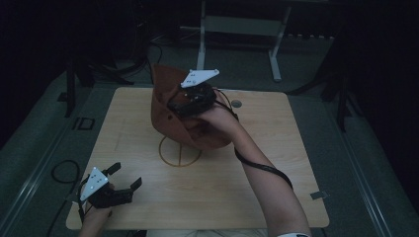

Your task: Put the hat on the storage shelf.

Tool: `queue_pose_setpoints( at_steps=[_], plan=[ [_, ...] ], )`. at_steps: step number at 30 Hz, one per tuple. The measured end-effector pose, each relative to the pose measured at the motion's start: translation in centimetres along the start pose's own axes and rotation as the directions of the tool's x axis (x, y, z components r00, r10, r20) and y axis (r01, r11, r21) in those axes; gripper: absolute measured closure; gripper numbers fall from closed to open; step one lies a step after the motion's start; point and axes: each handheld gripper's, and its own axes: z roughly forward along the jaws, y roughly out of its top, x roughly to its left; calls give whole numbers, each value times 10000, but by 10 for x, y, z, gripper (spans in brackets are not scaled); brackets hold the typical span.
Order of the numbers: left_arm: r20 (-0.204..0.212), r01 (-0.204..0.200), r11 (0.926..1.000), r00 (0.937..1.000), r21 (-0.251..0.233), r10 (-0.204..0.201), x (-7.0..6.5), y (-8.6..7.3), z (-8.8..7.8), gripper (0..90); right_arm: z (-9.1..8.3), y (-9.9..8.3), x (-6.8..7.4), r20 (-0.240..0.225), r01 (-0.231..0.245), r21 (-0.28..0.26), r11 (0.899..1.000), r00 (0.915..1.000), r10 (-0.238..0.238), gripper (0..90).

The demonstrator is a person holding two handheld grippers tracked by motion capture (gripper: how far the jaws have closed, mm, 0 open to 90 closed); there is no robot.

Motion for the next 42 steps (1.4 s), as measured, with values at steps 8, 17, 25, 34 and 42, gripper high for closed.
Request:
queue_pose_setpoints(
  at_steps=[8,17,25,34,42],
  plan=[
    [15,-64,9999,10000,78,64,-1,-1,1,42,-16,-6,-4,-97,-486,-629,9968,9988,481,110],
    [21,-11,10000,10000,50,11,-1,-2,2,42,-40,-24,-12,-320,-1139,-1227,9859,9933,1107,111],
    [16,-79,9999,10000,84,79,-2,-2,2,42,-61,-52,-21,-96,-1565,-1274,9794,9876,1565,111],
    [18,-104,9999,9999,114,104,-3,-3,4,42,-82,-90,-33,326,-2139,-1178,9697,9752,2191,112],
    [-6,-265,9993,9996,277,265,-5,-4,7,42,-97,-124,-36,652,-2458,-828,9658,9657,2513,112]
  ],
)
